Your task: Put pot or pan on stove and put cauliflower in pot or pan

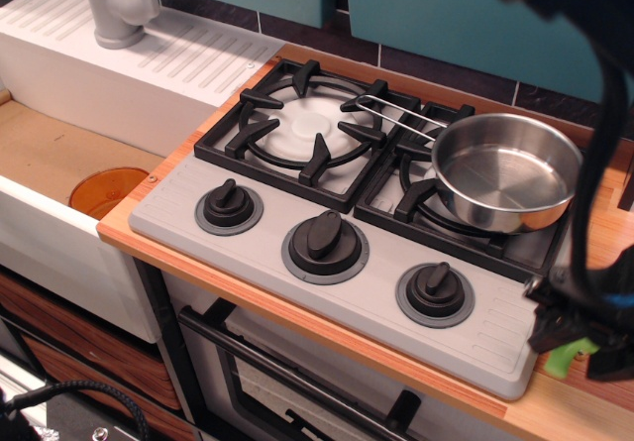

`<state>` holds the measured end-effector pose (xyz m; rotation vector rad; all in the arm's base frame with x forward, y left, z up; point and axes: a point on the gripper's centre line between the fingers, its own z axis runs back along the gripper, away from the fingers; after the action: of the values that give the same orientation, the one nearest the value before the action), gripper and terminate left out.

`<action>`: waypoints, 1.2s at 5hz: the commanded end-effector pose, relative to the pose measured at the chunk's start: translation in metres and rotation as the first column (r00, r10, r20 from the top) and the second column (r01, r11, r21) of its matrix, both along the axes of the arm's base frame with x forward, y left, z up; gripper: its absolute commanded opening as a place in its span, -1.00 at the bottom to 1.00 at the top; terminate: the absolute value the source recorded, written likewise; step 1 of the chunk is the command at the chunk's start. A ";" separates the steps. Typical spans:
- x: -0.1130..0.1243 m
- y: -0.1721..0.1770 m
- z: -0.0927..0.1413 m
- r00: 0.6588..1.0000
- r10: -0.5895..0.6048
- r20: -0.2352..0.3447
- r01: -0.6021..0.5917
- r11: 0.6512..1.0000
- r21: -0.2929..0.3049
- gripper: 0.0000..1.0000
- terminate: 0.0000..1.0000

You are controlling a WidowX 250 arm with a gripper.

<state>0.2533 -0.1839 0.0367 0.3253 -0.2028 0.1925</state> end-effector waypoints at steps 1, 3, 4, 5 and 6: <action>0.039 0.012 0.052 0.999 0.001 0.041 0.002 0.998 -0.069 -1.00 -1.00; 0.073 0.033 0.064 0.998 -0.022 0.051 0.028 0.993 -0.116 -1.00 -1.00; 0.084 0.046 0.070 0.998 -0.031 0.049 0.037 0.992 -0.122 -1.00 -1.00; 0.093 0.053 0.072 0.998 -0.024 0.056 0.031 0.992 -0.125 -1.00 -1.00; 0.100 0.059 0.071 0.998 -0.029 0.061 0.036 0.991 -0.131 -1.00 -1.00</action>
<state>0.3420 -0.1215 0.0900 0.2135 -0.1991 0.1731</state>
